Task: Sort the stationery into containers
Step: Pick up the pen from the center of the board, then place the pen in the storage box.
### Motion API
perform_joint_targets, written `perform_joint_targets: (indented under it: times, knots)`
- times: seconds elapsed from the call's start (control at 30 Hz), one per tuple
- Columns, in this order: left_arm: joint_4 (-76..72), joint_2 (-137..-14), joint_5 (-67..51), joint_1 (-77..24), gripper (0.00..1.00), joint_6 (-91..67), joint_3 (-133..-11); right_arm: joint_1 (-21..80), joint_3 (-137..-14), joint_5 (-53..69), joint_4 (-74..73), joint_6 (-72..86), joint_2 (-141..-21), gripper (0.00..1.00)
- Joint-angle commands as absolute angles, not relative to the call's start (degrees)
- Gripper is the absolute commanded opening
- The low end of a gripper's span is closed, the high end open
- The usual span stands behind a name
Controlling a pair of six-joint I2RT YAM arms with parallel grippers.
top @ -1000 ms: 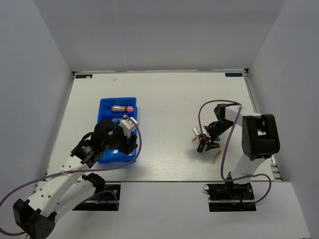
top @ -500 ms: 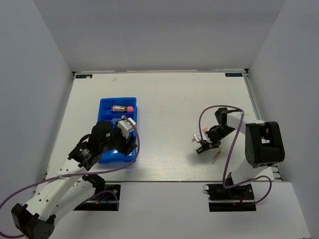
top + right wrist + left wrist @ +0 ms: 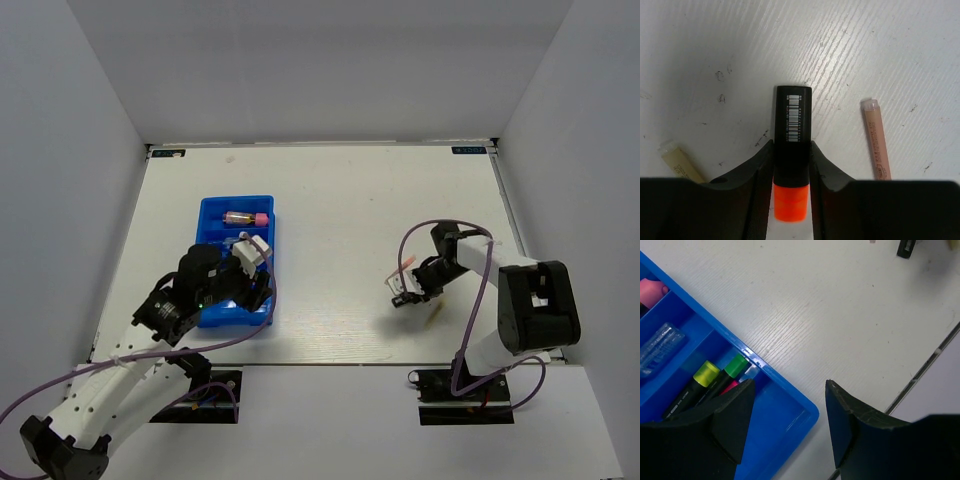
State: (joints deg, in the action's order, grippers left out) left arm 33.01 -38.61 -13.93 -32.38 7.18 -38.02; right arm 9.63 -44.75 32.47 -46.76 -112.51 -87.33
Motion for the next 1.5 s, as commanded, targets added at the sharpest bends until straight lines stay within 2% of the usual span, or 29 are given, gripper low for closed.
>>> perform_joint_targets:
  times: [0.0, 0.07, 0.1, 0.17, 0.2, 0.27, 0.3, 0.37, 0.4, 0.47, 0.5, 0.53, 0.6, 0.67, 0.83, 0.93, 1.23, 1.47]
  knots:
    - [32.9, -37.4, -14.5, -32.3, 0.69, 6.1, -41.0, 11.2, -45.9, 30.4, -48.1, -124.7, -85.7, 0.00]
    - [33.1, -37.3, -14.4, -32.3, 0.69, 5.7, -42.4, 12.0, -49.5, 33.6, -49.0, -115.6, -83.7, 0.00]
    - [33.2, -37.1, -14.3, -32.3, 0.69, 5.4, -42.6, 13.5, -50.5, 34.6, -49.0, -103.7, -83.2, 0.00]
    - [33.5, -36.9, -14.4, -32.3, 0.69, 5.0, -44.0, 15.2, -55.7, 37.5, -48.7, -95.7, -82.9, 0.00]
    - [33.3, -36.7, -14.5, -32.3, 0.69, 4.5, -44.2, 16.3, -57.2, 38.1, -48.7, -84.3, -83.1, 0.00]
    - [33.2, -36.5, -13.6, -32.3, 0.69, 4.1, -45.3, 18.2, -62.1, 43.2, -47.4, -77.6, -83.6, 0.00]
    - [33.0, -36.0, -13.2, -32.3, 0.69, 3.3, -46.0, 18.7, -63.2, 46.5, -46.8, -68.6, -83.9, 0.00]
    - [32.6, -35.4, -10.6, -32.3, 0.69, 2.6, -46.1, 21.2, -67.2, 49.7, -41.2, -61.0, -85.1, 0.00]
    - [31.3, -34.3, -9.9, -32.3, 0.69, 1.5, -46.3, 21.7, -68.0, 54.5, -39.0, -46.8, -86.5, 0.00]
    - [29.5, -33.6, -6.7, -32.3, 0.69, 0.9, -46.2, 24.2, -71.4, 56.5, -26.4, -36.0, -89.3, 0.00]
    - [28.7, -32.3, -5.5, -32.3, 0.69, 0.4, -46.0, 24.6, -72.5, 59.4, -22.5, -18.6, -91.5, 0.00]
    - [27.3, -31.9, -5.2, -32.3, 0.69, 0.5, -46.0, 26.8, -73.3, 60.0, -12.5, -13.7, -94.0, 0.00]
    - [26.3, -30.9, -3.3, -32.2, 0.69, -1.6, -46.1, 29.7, -78.3, 60.3, -8.6, -0.7, -99.7, 0.00]
    - [25.5, -30.8, -3.0, -32.3, 0.69, -1.6, -46.6, 32.8, -86.2, 61.1, -7.4, 5.2, -102.8, 0.00]
    - [27.1, -31.4, -3.1, -32.3, 0.69, -1.2, -48.4, 39.5, -102.1, 63.5, -4.9, 14.1, -116.7, 0.00]
    - [27.3, -31.0, -3.3, -32.3, 0.69, -0.5, -48.5, 42.9, -105.6, 62.9, -2.5, 16.4, -120.2, 0.00]
    - [28.4, -31.2, -4.1, -32.3, 0.69, -0.7, -48.8, 49.8, -117.1, 55.0, -11.2, 1.0, -130.2, 0.00]
    - [29.0, -30.4, -4.3, -32.3, 0.69, -1.4, -48.1, 51.8, -122.4, 49.6, -19.9, -18.8, -136.3, 0.00]
